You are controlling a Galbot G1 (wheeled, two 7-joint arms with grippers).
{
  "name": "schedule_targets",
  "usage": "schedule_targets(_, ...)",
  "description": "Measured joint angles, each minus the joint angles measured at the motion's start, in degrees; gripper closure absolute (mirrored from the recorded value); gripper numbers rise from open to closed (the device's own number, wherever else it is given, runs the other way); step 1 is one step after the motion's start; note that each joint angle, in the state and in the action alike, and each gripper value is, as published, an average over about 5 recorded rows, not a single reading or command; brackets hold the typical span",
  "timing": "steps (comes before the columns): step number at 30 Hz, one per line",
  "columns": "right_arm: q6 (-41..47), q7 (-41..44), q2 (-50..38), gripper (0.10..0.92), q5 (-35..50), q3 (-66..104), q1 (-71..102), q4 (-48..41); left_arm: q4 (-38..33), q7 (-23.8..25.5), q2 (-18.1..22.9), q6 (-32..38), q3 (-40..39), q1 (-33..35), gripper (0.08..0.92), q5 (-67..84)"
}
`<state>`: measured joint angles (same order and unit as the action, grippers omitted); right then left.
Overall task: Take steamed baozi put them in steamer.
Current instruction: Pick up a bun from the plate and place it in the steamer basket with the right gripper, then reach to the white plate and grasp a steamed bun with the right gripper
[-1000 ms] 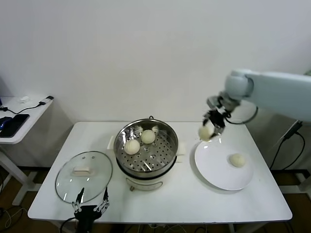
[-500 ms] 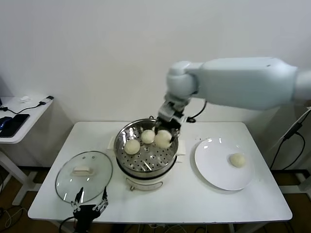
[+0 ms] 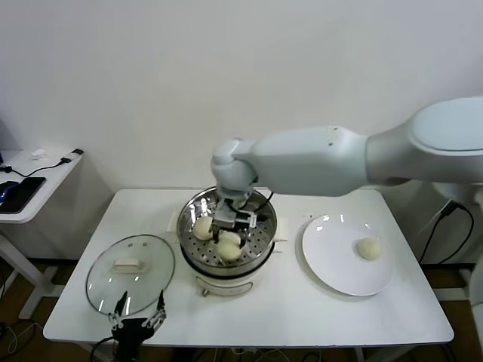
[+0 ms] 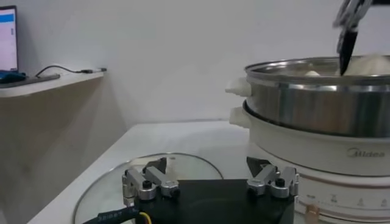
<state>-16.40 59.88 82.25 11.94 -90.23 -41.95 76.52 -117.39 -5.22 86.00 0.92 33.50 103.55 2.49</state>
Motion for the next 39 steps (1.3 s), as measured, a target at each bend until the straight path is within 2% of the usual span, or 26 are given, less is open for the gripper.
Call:
schedule_targets(11,-2.3,0.7,3.8,0.381,-0.7,0.2,3.4,-5.6,0.0,-0.1,-0.2,0.0,0.4,-0.1,0.177,0.3)
schedule_targets(14,-3.1,1.0,4.4,0.341,-0.4,0.3,3.6,-6.6,0.0,-0.1,-0.2,0.0,0.3,-0.2,0.177,0.3)
schedule_targets(19,-4.5,1.2,4.7,0.226,0.7,0.6,3.6,-7.3,-0.1,-0.1,-0.2,0.1,0.3,-0.1,0.177,0.3)
schedule_targets(24,-6.1,2.1,4.1,0.203,2.5,1.1,2.2,-7.4,-0.3,-0.1,-0.2,0.1,0.3,0.1,0.177,0.3)
schedule_targets(32,-6.8,4.9,0.3,0.202,7.9,1.5,-3.4,-6.9,-0.8,0.0,-0.2,0.0,0.1,-0.1,0.177,0.2)
schedule_targets(39,-1.9,6.3,-8.9,0.203,13.2,-0.5,-9.5,-6.2,-0.9,0.0,-0.2,0.1,0.4,0.0,0.177,0.1)
